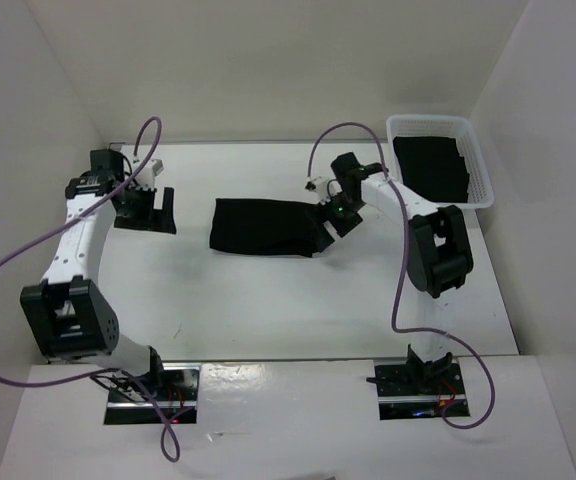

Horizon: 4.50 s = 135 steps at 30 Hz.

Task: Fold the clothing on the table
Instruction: Fold the skirt

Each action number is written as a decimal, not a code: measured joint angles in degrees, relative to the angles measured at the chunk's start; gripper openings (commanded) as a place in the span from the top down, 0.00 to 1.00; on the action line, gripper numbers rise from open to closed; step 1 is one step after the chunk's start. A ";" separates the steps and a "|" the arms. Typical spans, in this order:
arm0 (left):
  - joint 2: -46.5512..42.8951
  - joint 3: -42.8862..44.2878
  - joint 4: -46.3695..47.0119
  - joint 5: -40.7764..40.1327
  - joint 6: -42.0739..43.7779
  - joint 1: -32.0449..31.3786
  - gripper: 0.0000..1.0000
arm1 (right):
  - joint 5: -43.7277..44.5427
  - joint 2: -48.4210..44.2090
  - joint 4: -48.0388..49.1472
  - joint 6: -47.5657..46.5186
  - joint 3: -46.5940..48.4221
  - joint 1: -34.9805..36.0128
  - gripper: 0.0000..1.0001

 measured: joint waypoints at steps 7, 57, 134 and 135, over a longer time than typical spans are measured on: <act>13.46 1.27 1.49 1.27 -0.22 -0.92 0.01 | -2.82 1.07 2.36 1.57 1.88 -6.27 0.05; 42.14 20.61 0.85 8.50 -1.60 -13.44 0.20 | -31.50 20.61 -5.99 -3.50 16.13 -10.29 0.11; 44.68 30.16 -8.79 19.34 2.38 -13.05 0.31 | -0.33 19.39 3.52 2.01 24.74 -11.37 0.34; 45.13 31.30 -8.50 19.76 1.73 -13.03 0.31 | -0.44 18.84 3.56 2.01 24.37 -11.34 0.34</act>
